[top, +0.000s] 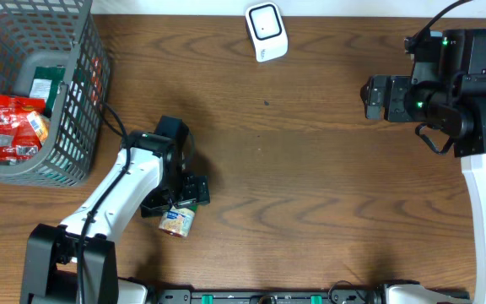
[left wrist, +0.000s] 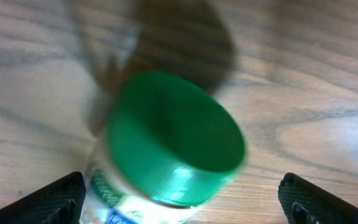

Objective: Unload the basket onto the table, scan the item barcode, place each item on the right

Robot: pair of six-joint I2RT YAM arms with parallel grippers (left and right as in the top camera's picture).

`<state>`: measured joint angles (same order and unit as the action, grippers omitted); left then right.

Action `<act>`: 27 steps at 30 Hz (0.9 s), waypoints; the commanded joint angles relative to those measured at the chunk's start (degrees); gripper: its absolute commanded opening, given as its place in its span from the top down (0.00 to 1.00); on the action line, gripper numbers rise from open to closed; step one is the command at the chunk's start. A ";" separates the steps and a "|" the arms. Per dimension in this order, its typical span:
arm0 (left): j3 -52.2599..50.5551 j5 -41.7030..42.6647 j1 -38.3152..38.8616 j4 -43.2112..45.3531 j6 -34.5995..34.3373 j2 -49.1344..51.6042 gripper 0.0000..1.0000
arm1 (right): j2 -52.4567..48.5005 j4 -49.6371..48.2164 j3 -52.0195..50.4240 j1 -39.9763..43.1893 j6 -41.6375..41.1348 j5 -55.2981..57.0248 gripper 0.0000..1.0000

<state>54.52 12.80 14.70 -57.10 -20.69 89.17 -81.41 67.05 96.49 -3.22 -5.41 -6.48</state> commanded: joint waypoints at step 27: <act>-4.35 -10.73 0.17 7.32 -6.03 0.33 0.03 | -0.37 0.07 0.79 0.24 0.35 -0.24 0.01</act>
<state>51.57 3.84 14.74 -50.87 -25.39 89.17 -81.41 67.05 96.49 -3.22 -5.41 -6.48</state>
